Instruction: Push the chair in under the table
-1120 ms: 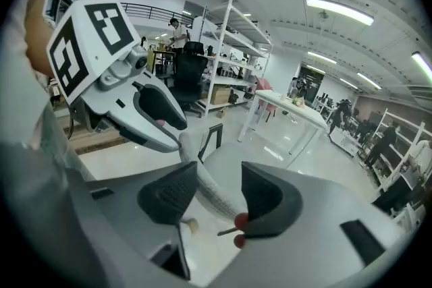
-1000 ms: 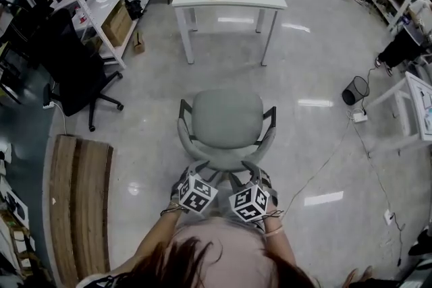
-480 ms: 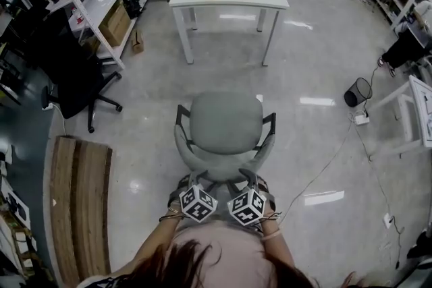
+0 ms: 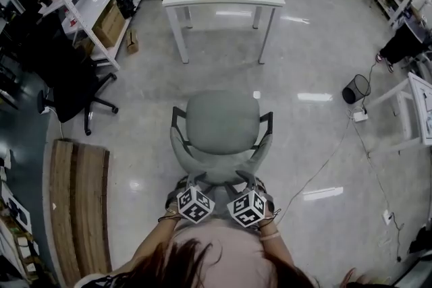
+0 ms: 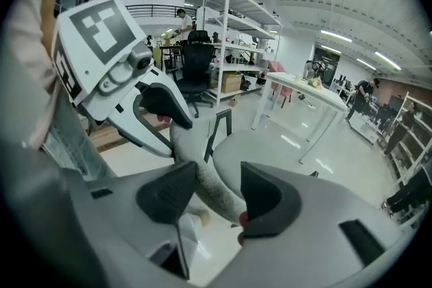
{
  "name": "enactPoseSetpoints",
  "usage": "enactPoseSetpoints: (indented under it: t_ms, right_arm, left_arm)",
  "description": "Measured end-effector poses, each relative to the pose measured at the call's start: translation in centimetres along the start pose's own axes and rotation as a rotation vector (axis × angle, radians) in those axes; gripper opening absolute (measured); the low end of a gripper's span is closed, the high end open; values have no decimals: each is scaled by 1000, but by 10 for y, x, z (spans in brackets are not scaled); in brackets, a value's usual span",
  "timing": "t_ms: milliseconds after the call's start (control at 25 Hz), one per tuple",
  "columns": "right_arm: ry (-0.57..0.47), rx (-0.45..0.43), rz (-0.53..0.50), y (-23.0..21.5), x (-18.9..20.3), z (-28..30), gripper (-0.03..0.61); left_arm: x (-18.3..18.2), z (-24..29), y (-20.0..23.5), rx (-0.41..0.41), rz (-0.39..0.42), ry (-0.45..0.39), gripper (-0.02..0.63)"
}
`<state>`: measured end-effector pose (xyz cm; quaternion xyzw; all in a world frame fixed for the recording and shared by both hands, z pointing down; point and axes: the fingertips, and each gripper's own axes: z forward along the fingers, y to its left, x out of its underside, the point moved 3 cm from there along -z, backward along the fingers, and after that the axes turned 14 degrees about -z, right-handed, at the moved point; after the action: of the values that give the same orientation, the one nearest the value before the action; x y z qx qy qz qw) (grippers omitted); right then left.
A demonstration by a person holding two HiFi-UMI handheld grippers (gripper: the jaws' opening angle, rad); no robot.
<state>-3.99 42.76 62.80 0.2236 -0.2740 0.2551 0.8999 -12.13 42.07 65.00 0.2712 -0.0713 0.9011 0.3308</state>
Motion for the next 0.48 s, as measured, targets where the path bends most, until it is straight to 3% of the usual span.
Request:
enactPoseSetpoints:
  t_ms: [480]
  right_arm:
    - [-24,32,65,-42,-6,19,193]
  left_arm:
    - [-32,19,21,18,-22,7,219]
